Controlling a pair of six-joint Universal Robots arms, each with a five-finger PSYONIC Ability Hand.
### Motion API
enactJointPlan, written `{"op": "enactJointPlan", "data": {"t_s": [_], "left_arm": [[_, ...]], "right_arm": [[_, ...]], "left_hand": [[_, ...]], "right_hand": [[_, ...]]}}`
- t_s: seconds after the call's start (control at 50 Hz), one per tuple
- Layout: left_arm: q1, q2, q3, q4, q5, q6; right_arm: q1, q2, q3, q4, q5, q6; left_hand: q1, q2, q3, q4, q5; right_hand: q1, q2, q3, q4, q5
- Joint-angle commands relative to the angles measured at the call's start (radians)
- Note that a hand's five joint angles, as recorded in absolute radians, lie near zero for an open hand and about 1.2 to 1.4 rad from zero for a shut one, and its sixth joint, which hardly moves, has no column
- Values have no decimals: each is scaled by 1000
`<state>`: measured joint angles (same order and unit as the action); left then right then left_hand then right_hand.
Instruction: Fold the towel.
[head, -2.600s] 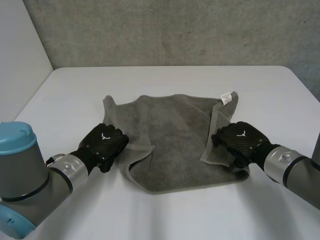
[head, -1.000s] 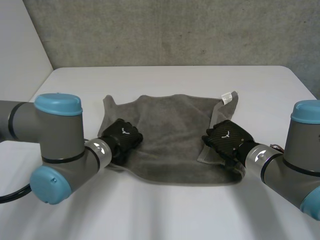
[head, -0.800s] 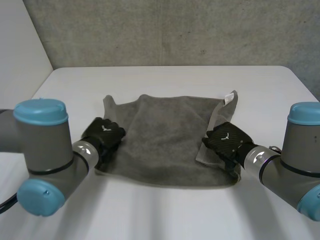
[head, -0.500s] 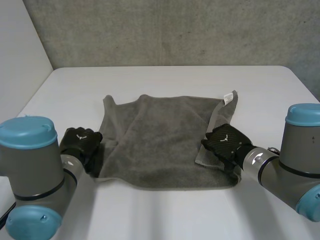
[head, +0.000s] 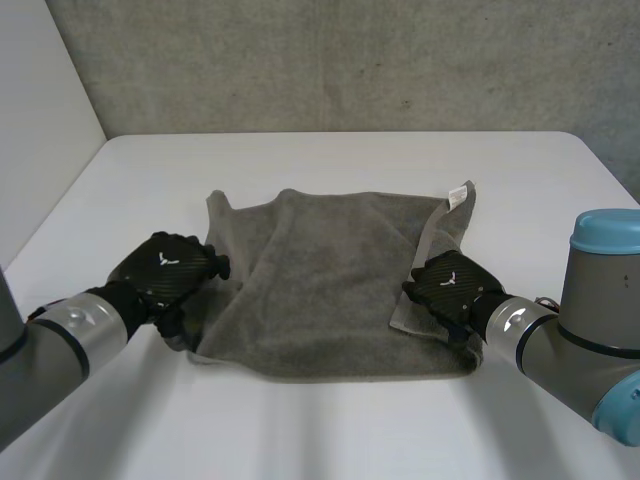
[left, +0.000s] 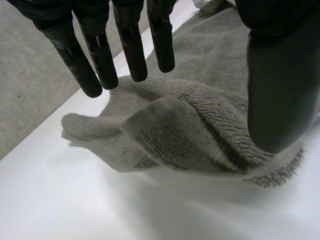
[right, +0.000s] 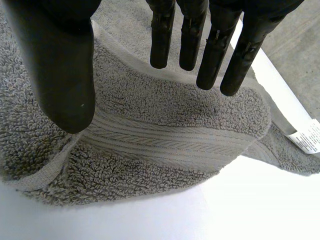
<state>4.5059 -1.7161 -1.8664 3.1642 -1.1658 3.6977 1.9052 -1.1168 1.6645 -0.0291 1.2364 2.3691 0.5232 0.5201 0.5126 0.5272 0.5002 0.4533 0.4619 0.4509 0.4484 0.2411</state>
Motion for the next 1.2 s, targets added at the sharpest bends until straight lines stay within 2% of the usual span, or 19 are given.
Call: {"op": "enactJointPlan", "data": {"t_s": [0.02, 0.1, 0.16, 0.32, 0.44, 0.78, 0.9, 1.06, 1.1, 1.18, 1.2], "left_arm": [[82, 38, -42, -17, 107, 10], [111, 44, -68, -24, 193, 63], [136, 42, -91, -38, 218, 128], [168, 4, -109, -47, 221, 252], [171, -42, -106, -21, 227, 261], [141, -175, -66, 161, 216, 303], [105, -212, -45, 226, 210, 304], [78, -258, -19, 241, 210, 303], [70, -267, -14, 241, 207, 303], [68, -266, -14, 241, 199, 303], [67, -260, -14, 241, 195, 303]], "right_arm": [[0, 2, 0, 0, 0, -2], [-2, 2, 0, 0, -2, -2], [-2, 2, 0, 0, 0, -2], [-2, 5, -2, 0, -2, -2], [-2, 14, 0, 0, 0, -4], [-2, 15, 0, 0, 0, -4], [-2, 15, 0, 0, 0, -4], [-6, 21, -6, -3, 2, -2], [-12, 21, -11, -5, 3, -1], [-17, 20, -18, -3, 5, -1], [-17, 18, -25, 1, 5, 1]], "left_hand": [[-84, -81, -73, -88, -235], [-78, -75, -67, -82, -229], [-81, -78, -70, -85, -232], [-87, -83, -76, -91, -238], [-84, -81, -73, -88, -235], [-42, -39, -32, -47, -194], [69, 72, 80, 65, -83], [360, 363, 370, 356, 208], [544, 547, 554, 540, 392], [671, 674, 681, 667, 519], [764, 767, 774, 760, 612]], "right_hand": [[-48, -57, -46, -43, -11], [-48, -57, -46, -43, -11], [-48, -57, -46, -43, -11], [-48, -57, -46, -43, -11], [-48, -57, -46, -43, -11], [-48, -57, -46, -43, -11], [-48, -57, -46, -43, -11], [-45, -54, -43, -40, -8], [-37, -45, -34, -32, 1], [-31, -39, -28, -26, 7], [-31, -39, -28, -26, 7]]}}
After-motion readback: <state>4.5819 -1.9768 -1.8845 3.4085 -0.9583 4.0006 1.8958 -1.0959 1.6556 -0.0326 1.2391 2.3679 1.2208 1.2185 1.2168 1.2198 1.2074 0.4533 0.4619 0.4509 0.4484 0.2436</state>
